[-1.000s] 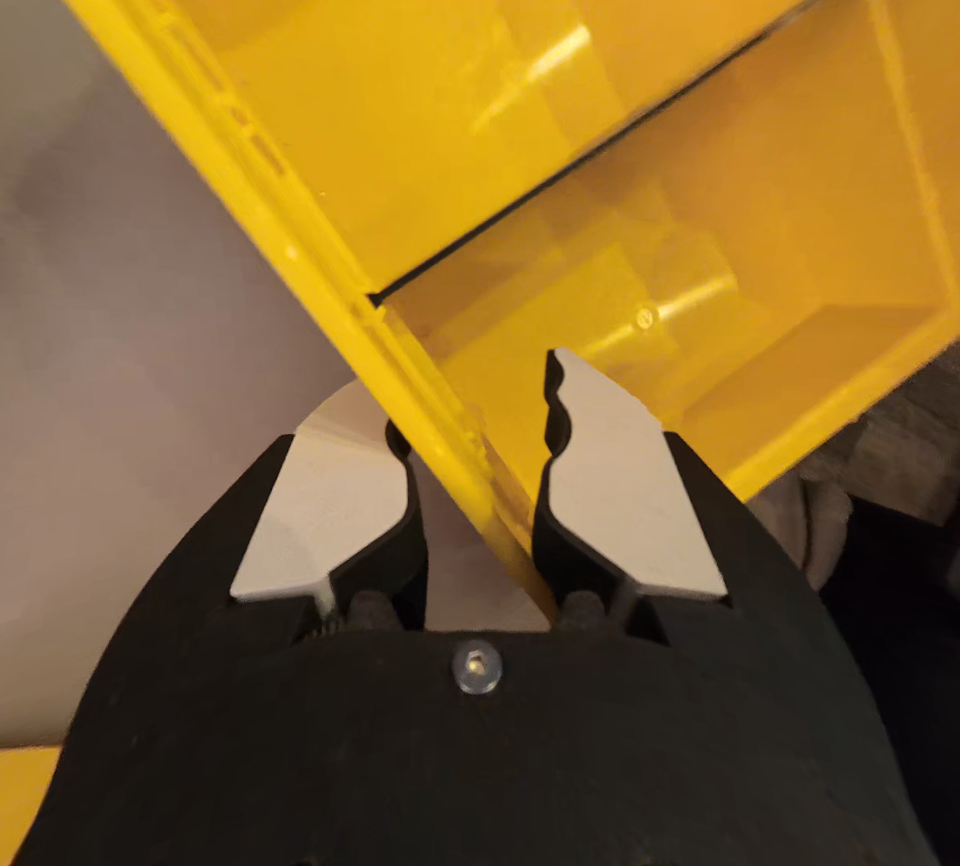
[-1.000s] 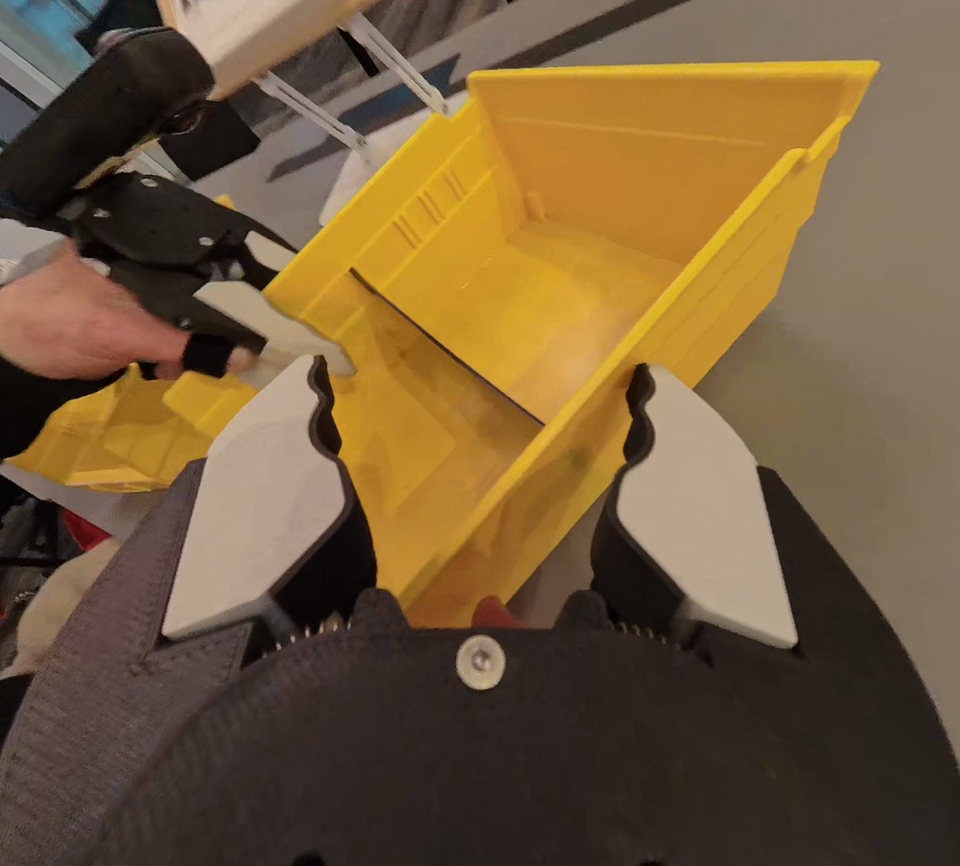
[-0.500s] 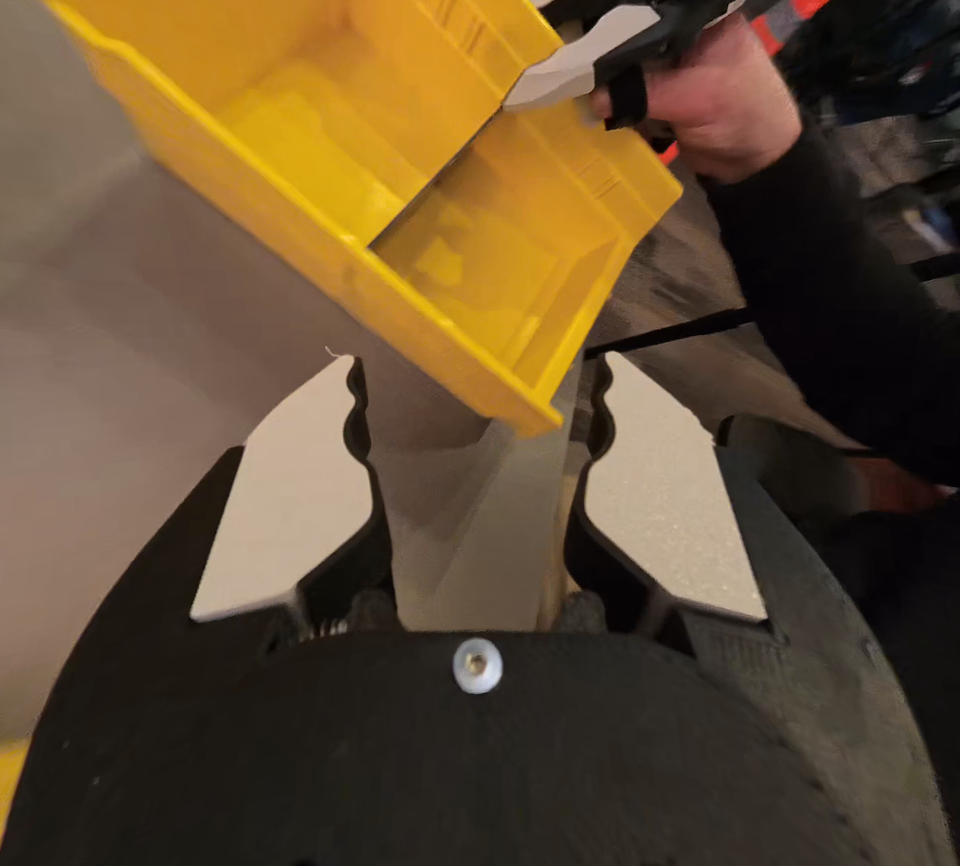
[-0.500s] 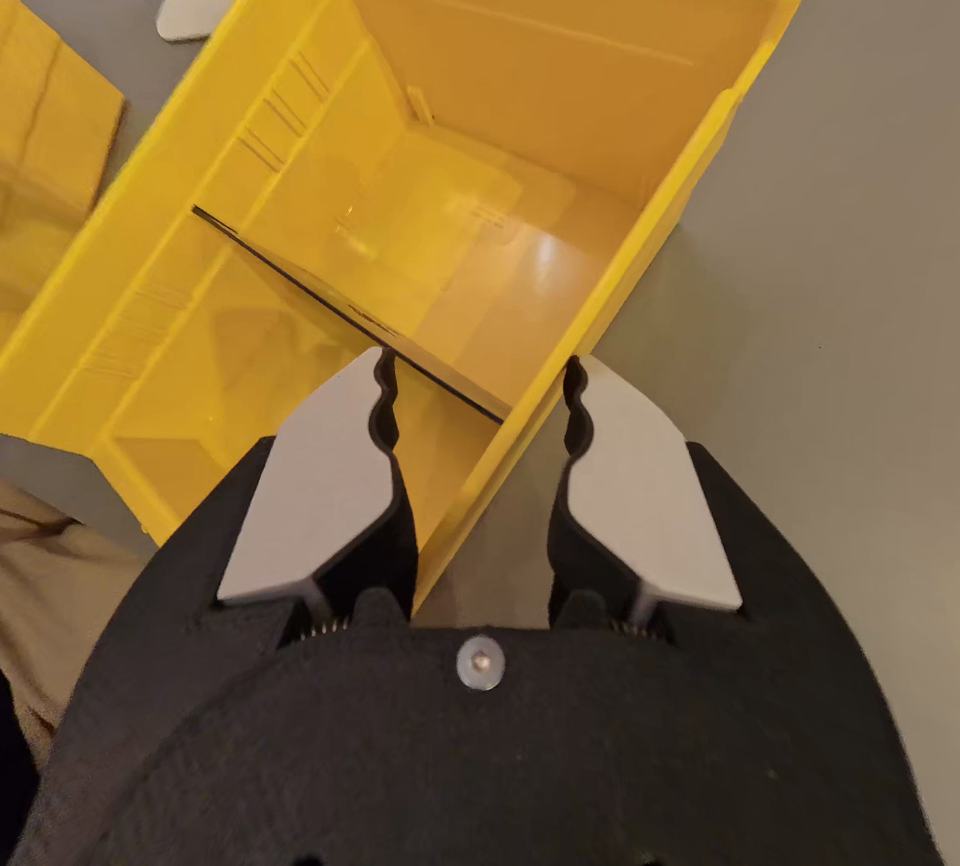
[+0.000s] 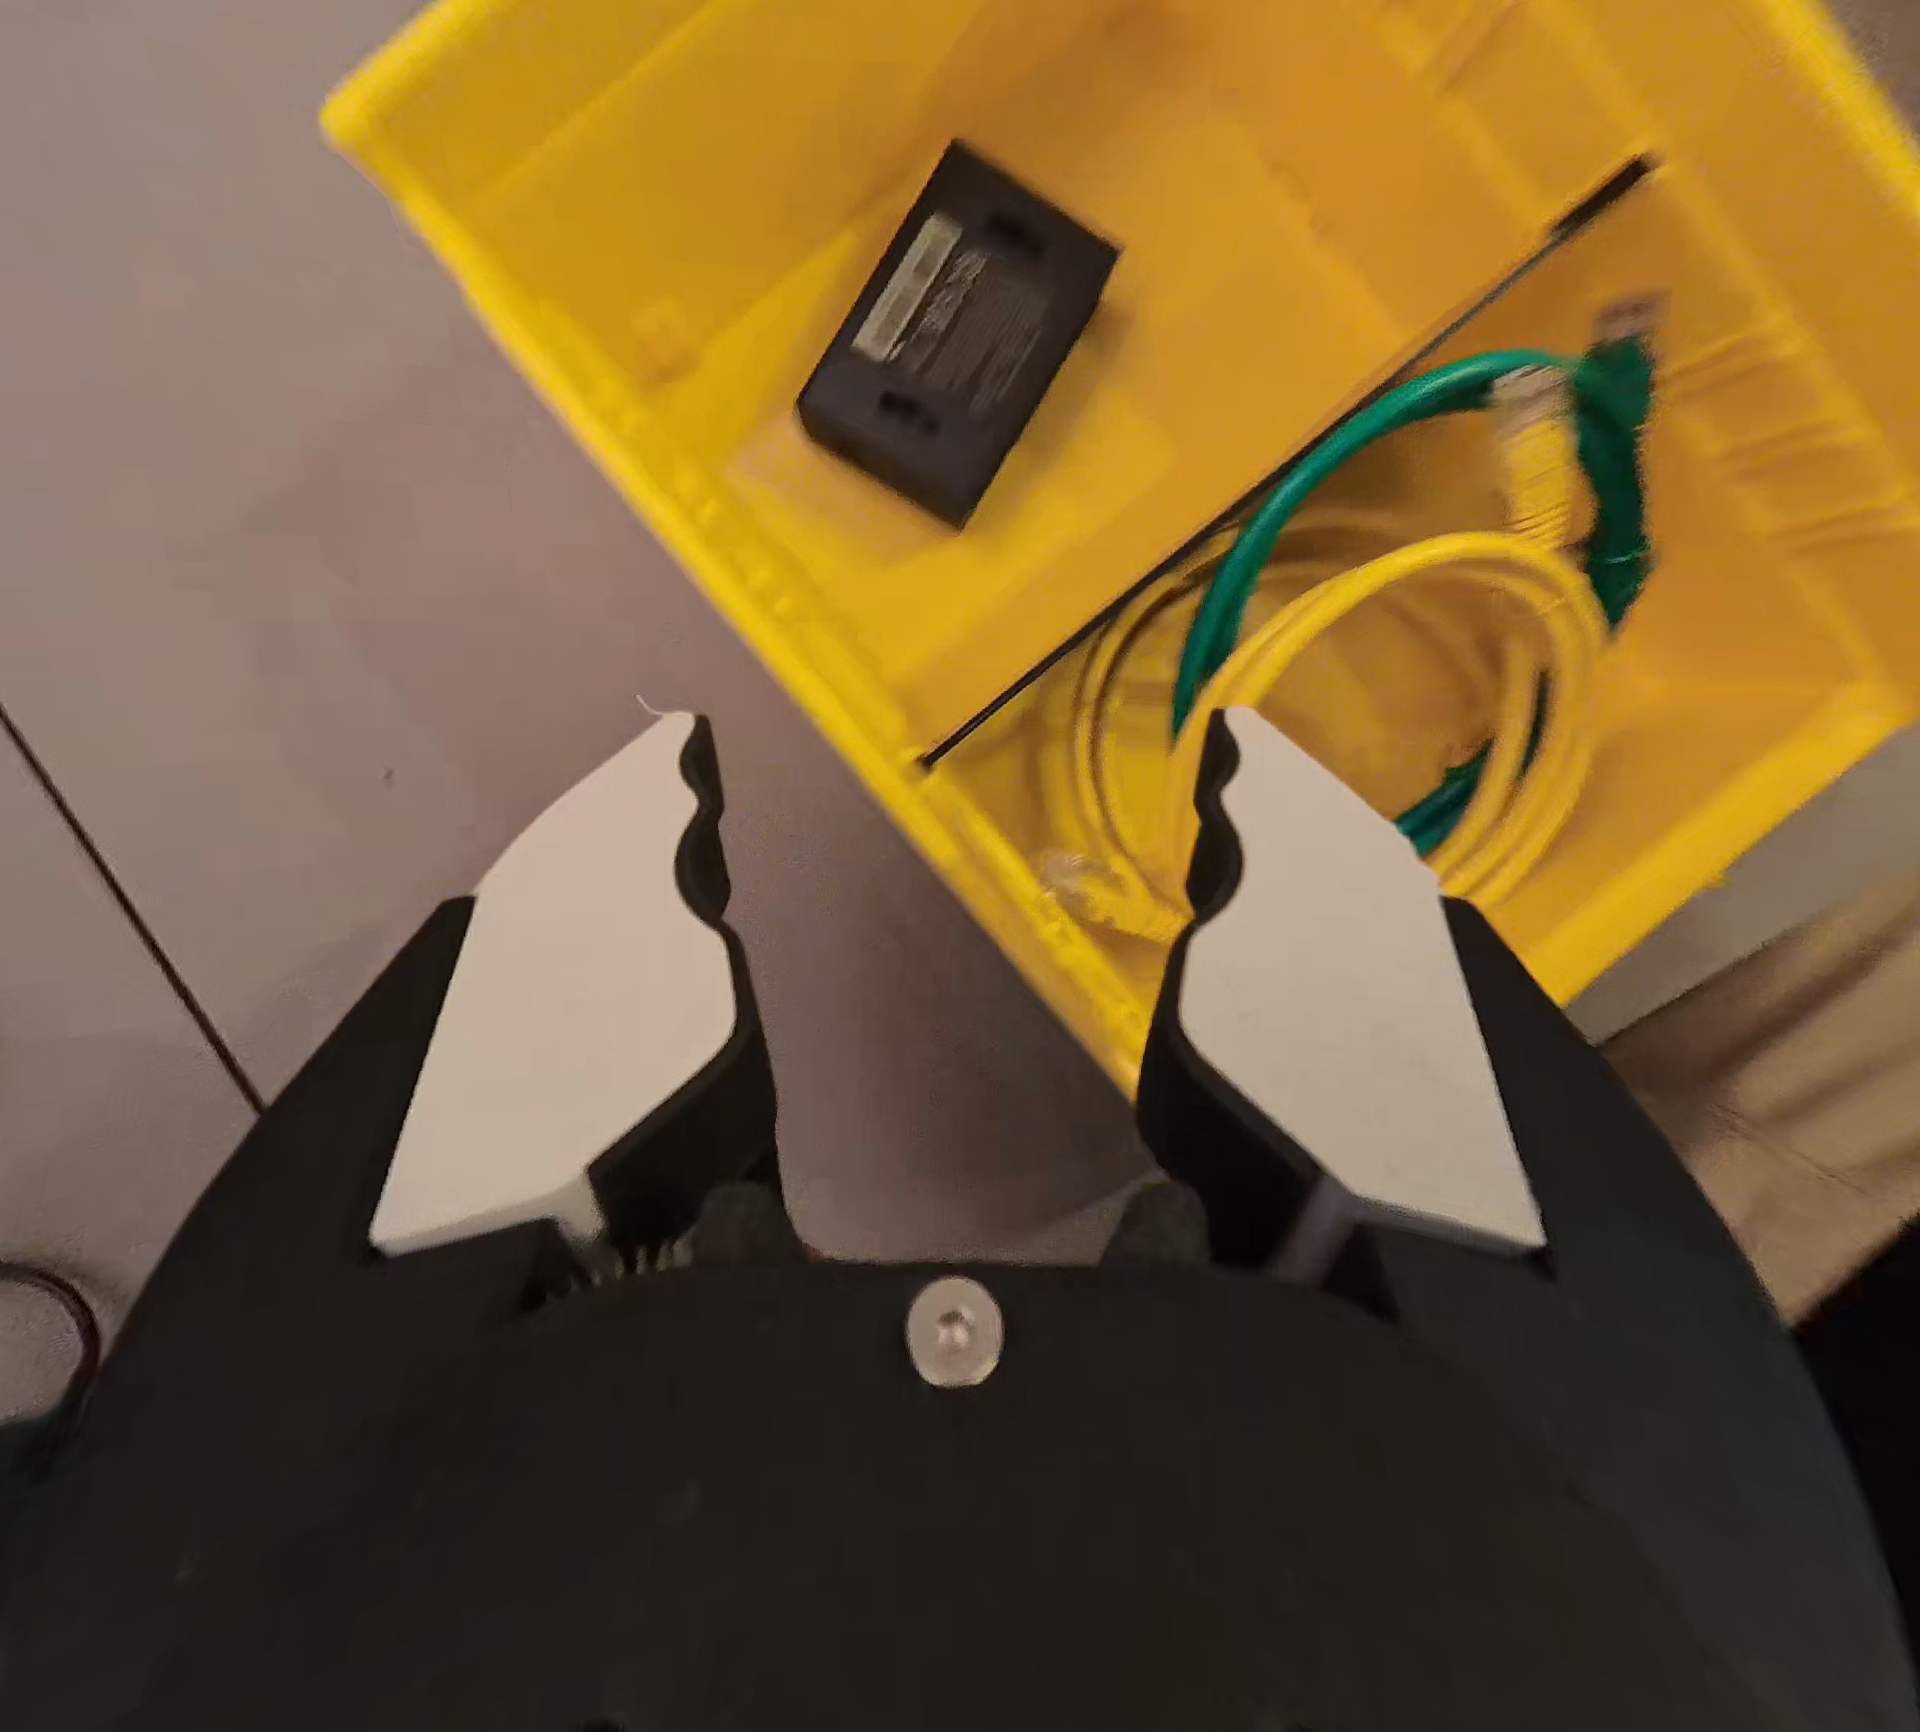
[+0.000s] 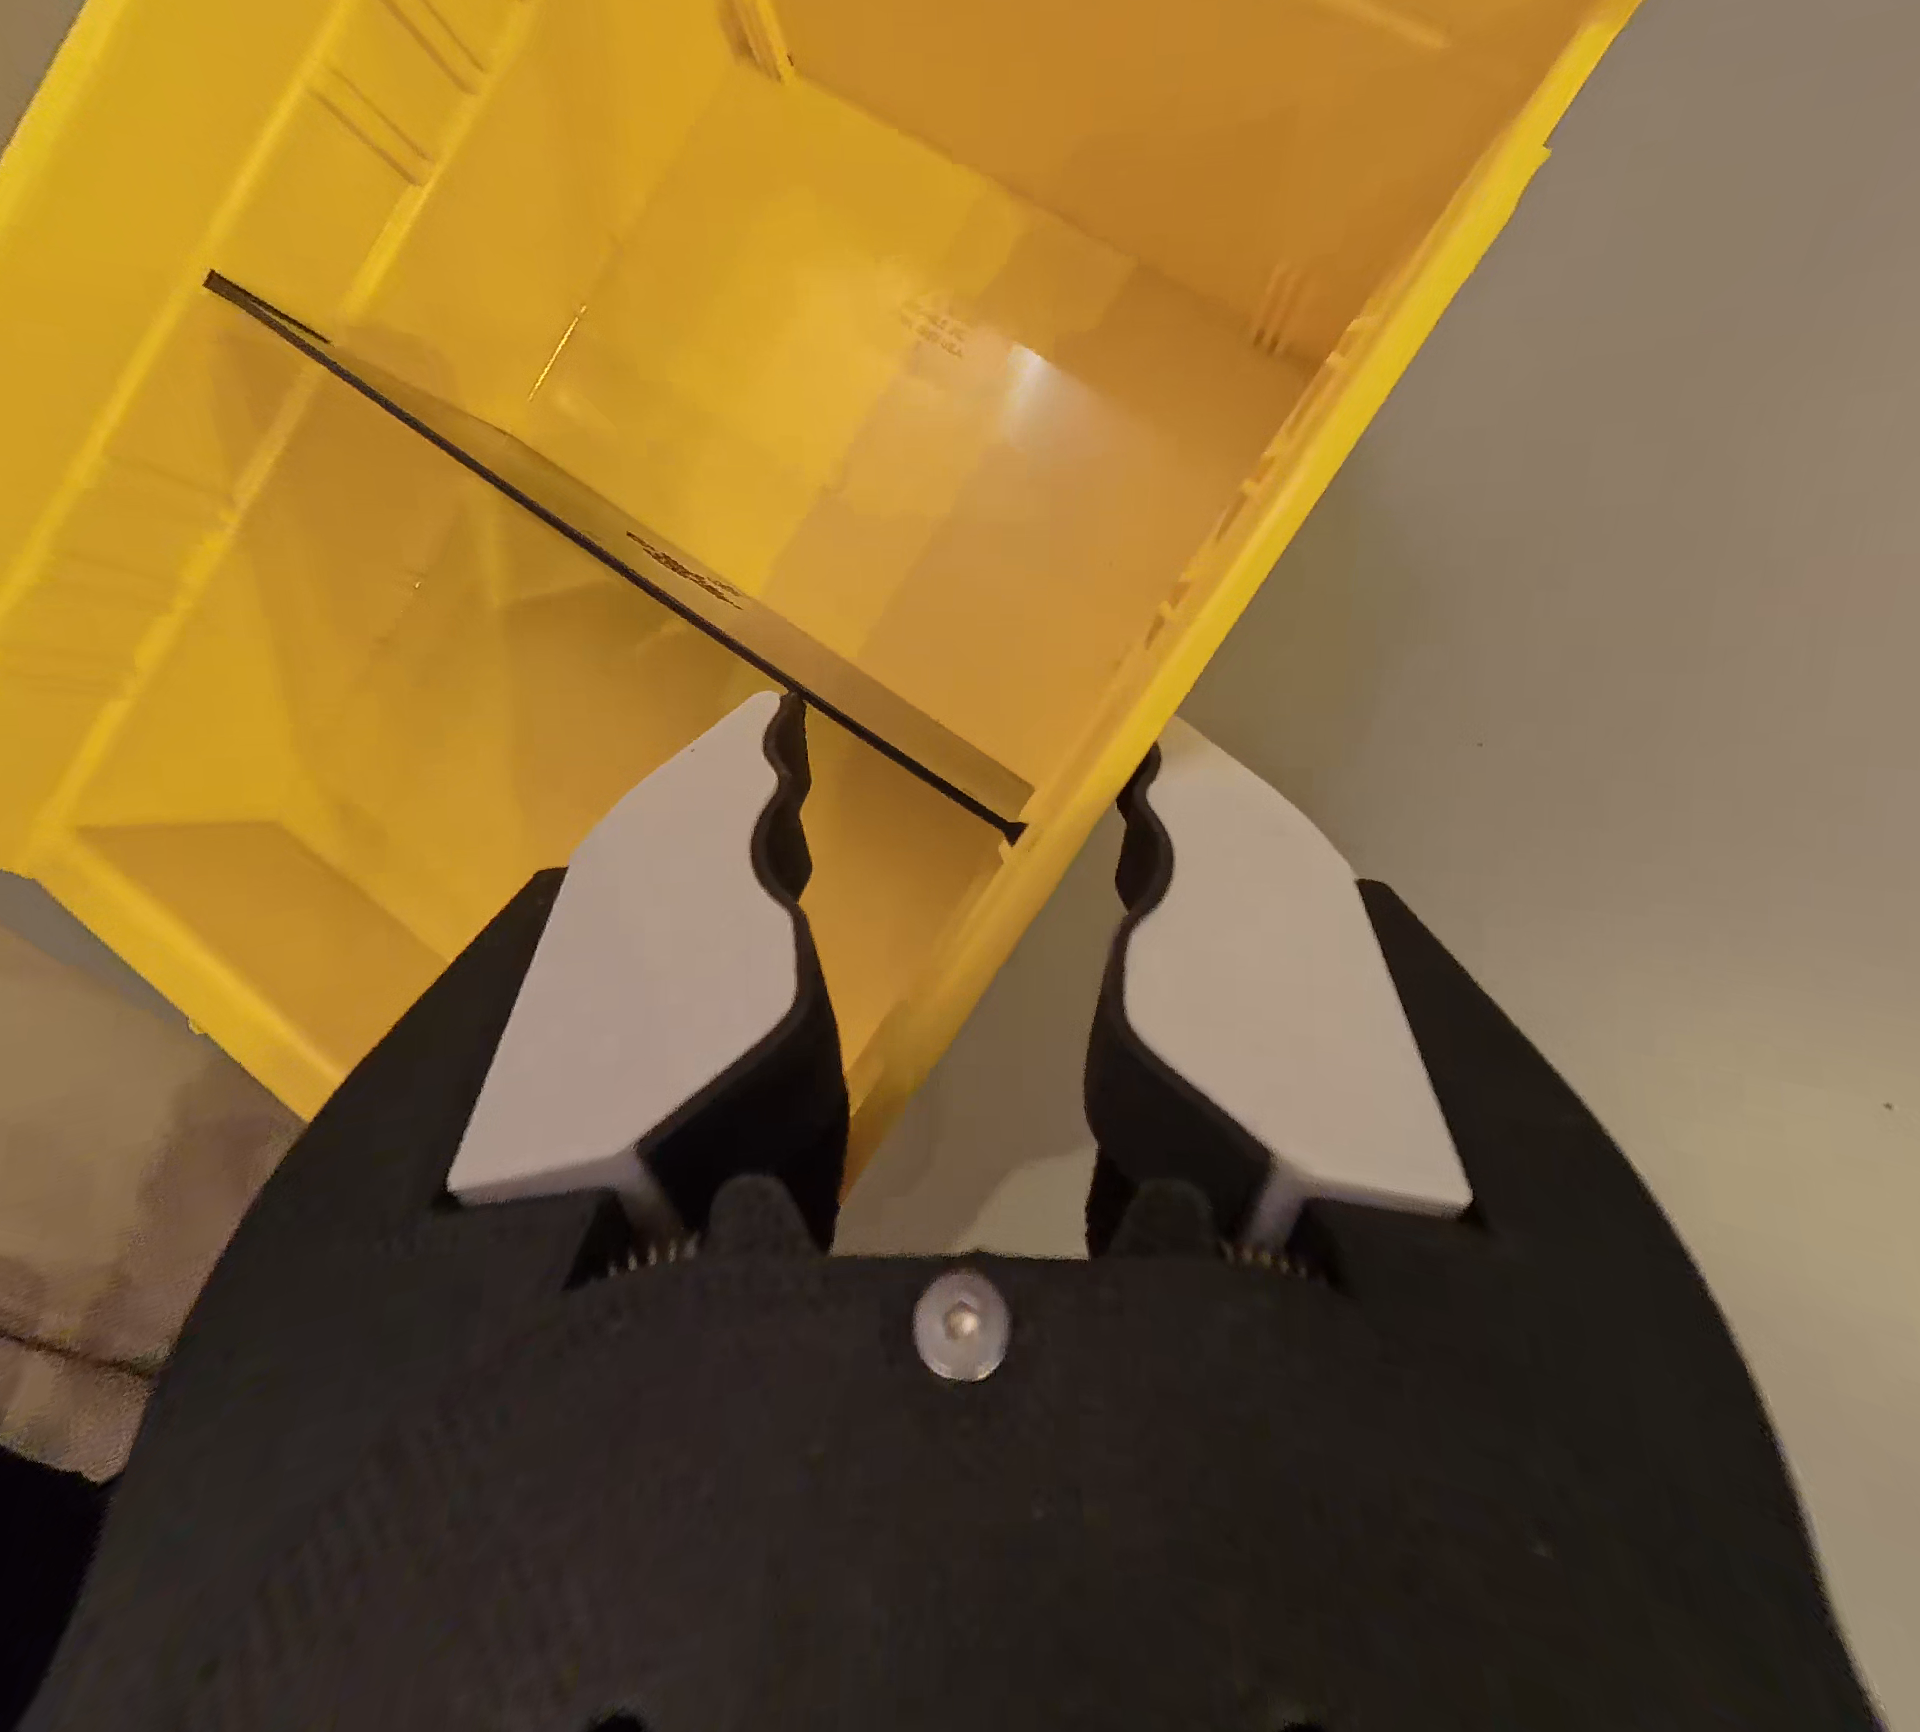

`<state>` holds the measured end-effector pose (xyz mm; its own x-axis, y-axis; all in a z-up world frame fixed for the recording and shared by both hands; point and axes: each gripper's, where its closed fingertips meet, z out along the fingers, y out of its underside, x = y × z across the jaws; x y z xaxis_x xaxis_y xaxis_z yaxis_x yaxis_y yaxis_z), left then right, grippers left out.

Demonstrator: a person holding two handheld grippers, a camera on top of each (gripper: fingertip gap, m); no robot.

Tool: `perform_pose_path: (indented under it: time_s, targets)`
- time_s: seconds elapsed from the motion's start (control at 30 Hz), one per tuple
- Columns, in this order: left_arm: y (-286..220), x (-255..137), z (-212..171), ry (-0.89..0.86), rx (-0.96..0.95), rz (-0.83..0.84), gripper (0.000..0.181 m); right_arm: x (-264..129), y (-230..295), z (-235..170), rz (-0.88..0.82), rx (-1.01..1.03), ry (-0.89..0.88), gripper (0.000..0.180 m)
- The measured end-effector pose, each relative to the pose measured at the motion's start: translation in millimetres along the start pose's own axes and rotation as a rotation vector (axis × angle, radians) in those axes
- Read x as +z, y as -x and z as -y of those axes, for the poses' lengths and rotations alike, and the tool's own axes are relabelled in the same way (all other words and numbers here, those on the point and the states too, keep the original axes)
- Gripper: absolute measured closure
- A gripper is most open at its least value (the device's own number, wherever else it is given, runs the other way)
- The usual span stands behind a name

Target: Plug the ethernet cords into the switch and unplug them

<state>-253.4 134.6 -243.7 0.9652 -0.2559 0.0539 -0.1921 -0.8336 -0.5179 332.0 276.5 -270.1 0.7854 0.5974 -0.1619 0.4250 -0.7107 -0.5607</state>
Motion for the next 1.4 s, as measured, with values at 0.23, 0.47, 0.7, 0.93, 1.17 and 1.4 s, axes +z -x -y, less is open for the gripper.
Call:
perform_pose_path:
  time_s: [0.23,0.47,0.7,0.93,1.17,1.4]
  targets:
    - [0,30,-29,0.060,-0.102,-0.124,0.125,12,-6,-15,-0.015,-0.032,0.125,0.126]
    - [29,32,-34,0.020,-0.179,-0.058,0.165,20,-17,-21,-0.056,-0.044,0.134,0.132]
    - [46,25,-42,-0.012,-0.291,-0.082,0.167,19,-26,-20,-0.047,-0.049,0.153,0.136]
    - [60,14,-53,-0.068,-0.409,-0.131,0.160,18,-33,-19,-0.048,-0.048,0.148,0.135]
    - [67,-1,-44,-0.177,-0.444,-0.154,0.151,21,-34,-13,-0.048,-0.099,0.147,0.134]
    - [78,-45,-7,-0.365,-0.225,-0.017,0.137,-6,-50,7,-0.200,-0.146,0.099,0.114]
